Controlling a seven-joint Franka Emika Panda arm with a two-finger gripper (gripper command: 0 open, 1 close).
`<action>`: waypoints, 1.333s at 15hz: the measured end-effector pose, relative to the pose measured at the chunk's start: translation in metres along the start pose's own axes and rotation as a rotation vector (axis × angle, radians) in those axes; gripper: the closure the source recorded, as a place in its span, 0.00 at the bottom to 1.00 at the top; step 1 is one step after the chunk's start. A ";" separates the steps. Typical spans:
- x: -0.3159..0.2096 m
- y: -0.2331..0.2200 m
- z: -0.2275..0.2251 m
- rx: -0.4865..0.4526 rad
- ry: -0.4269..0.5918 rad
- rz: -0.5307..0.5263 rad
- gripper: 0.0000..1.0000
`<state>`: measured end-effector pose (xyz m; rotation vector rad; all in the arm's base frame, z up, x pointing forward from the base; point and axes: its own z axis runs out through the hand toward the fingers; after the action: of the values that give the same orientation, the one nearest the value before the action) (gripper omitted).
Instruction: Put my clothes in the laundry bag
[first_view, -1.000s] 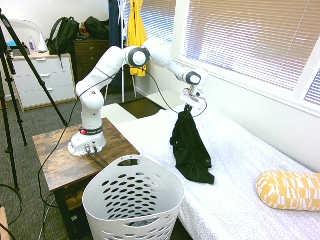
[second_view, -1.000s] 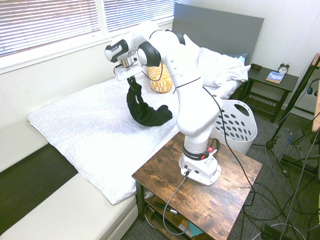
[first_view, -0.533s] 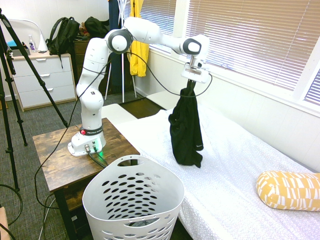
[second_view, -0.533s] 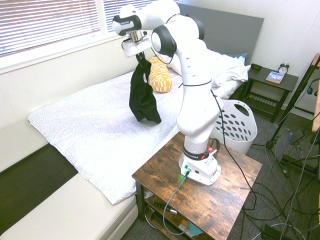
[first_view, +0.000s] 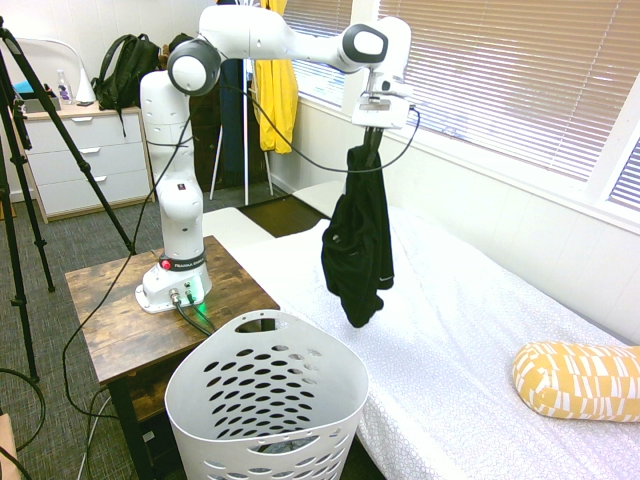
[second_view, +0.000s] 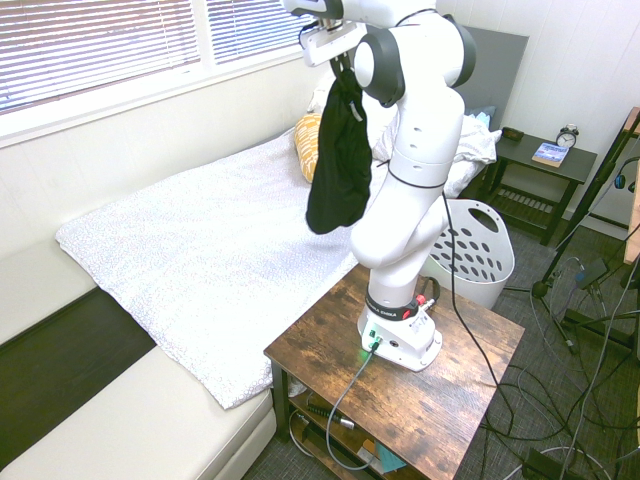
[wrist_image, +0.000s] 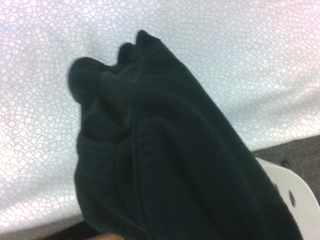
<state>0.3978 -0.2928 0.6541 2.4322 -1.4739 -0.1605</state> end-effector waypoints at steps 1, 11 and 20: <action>-0.005 0.033 -0.011 0.003 0.007 0.029 1.00; -0.005 0.273 0.122 -0.113 -0.251 0.302 1.00; -0.009 0.304 0.314 -0.210 -0.393 0.351 1.00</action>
<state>0.0592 -0.4763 0.4469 2.0147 -1.9093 -0.7090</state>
